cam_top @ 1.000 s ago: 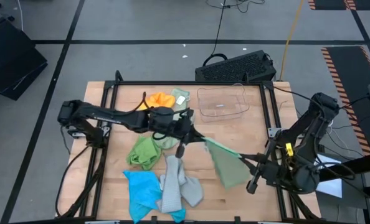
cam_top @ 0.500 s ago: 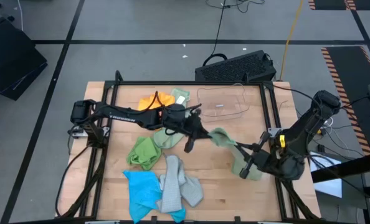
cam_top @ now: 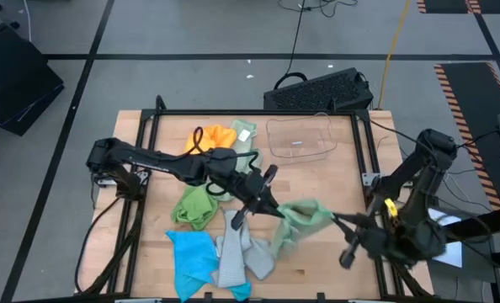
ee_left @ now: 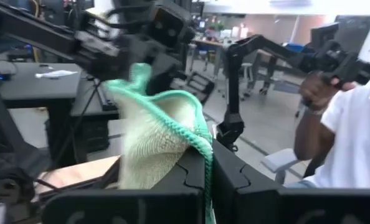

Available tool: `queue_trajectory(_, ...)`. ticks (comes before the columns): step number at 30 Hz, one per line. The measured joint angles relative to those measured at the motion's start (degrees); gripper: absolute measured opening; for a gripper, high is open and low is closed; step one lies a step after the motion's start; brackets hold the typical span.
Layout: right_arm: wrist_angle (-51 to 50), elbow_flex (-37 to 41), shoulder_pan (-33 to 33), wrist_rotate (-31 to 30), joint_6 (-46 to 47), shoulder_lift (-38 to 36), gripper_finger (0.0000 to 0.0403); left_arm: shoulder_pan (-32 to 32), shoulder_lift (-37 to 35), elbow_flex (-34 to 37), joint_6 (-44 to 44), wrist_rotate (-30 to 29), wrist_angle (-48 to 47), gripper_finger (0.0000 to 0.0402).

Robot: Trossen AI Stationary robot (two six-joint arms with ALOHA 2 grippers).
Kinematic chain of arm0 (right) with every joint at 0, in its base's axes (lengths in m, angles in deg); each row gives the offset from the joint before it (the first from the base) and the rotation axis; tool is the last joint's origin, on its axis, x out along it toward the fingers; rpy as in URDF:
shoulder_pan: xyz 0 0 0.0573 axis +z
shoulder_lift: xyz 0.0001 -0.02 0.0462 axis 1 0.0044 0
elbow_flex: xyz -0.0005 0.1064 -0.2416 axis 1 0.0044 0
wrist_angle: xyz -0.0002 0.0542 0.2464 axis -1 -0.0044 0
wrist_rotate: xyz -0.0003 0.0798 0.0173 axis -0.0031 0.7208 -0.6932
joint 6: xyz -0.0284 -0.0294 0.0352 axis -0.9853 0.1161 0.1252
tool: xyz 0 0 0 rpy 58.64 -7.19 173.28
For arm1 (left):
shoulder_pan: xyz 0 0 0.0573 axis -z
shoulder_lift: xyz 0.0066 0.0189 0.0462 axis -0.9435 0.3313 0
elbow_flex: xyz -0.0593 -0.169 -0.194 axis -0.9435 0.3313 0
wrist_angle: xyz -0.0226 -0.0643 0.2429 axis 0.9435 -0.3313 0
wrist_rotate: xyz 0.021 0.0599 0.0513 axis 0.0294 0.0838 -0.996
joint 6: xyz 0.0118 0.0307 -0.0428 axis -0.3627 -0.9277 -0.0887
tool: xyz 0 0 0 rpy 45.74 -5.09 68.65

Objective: Fold microfiber towels
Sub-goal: Fold the bottom light green microfiber towel

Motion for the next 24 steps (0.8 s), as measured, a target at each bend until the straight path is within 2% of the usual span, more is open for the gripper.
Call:
queue_trajectory(4, -0.2, -4.8, 2.4, 0.0, -1.1, 3.7, 0.0004, 0.5, 0.0, -3.2, -0.5, -0.9, -4.5, 0.0004)
queue_trajectory(8, -0.2, -5.4, 3.1, 0.0, -0.5, 5.0, 0.0004, 1.3, 0.0, -5.7, -1.5, -0.4, -7.8, 0.0005)
queue_trajectory(10, -0.2, -4.4, 3.1, -0.1, 0.7, 5.1, 0.0004, 1.5, 0.0, -6.0, -2.7, -1.0, -11.0, 0.0006)
queue_trajectory(15, 0.0, -0.5, 2.6, -0.1, 5.7, 4.1, 0.0004, -0.1, 0.4, -6.0, -4.4, -6.9, -22.1, 0.0003)
queue_trajectory(17, 0.0, 0.8, 2.6, -0.1, 7.9, 3.6, 0.0004, -0.6, 1.5, -6.1, -3.0, -8.2, -23.4, 0.0005)
queue_trajectory(19, 0.0, 1.9, 2.5, -0.1, 8.3, 3.2, 0.0004, -0.5, 2.7, -6.0, -3.0, -6.6, -23.5, 0.0007)
queue_trajectory(22, 0.0, 4.5, 0.9, 0.0, 9.4, 1.5, 0.0004, -0.3, 3.7, -6.0, -6.0, -5.7, -21.3, 0.0004)
queue_trajectory(24, 0.2, 7.7, -0.9, 0.0, 10.9, -0.3, 0.0004, -0.9, 3.6, -6.0, -8.1, -7.4, -22.2, 0.0005)
